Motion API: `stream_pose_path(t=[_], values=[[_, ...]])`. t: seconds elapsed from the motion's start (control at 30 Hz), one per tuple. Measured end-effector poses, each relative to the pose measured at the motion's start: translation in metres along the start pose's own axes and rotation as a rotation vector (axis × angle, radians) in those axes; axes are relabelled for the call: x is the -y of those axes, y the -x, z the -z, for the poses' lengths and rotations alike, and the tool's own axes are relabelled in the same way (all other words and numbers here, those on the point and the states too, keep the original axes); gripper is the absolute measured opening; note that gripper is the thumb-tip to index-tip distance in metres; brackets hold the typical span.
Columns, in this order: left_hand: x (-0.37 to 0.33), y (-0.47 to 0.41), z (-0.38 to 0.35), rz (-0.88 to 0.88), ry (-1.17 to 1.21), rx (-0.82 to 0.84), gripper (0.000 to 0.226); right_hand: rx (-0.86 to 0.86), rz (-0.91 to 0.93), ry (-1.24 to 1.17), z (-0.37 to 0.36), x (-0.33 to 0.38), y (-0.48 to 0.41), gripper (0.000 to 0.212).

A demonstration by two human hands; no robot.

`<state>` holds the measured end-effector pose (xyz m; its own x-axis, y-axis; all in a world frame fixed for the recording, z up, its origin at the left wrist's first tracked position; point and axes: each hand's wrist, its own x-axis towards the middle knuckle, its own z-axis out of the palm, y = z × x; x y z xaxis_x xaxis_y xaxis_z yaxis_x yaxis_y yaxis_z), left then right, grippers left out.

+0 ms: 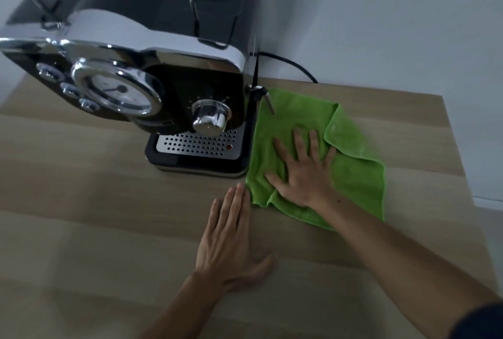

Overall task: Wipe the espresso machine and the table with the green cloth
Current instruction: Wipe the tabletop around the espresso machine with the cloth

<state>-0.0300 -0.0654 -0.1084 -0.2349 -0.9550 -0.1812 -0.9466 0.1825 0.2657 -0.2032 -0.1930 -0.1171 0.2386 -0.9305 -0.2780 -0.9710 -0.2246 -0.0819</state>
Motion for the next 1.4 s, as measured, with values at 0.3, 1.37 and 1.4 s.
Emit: stream_pose_path(t=[0.3, 1.37, 1.4], values=[[0.001, 0.002, -0.001, 0.062, 0.053, -0.008, 0.121, 0.034, 0.032, -0.017, 0.005, 0.010, -0.022, 0.081], [-0.003, -0.019, -0.001, 0.160, -0.075, -0.124, 0.100, -0.047, -0.357, -0.058, 0.035, -0.207, -0.045, 0.079], [-0.003, -0.019, -0.001, 0.161, -0.073, -0.122, 0.100, -0.052, -0.380, -0.067, 0.035, -0.213, -0.042, 0.079]])
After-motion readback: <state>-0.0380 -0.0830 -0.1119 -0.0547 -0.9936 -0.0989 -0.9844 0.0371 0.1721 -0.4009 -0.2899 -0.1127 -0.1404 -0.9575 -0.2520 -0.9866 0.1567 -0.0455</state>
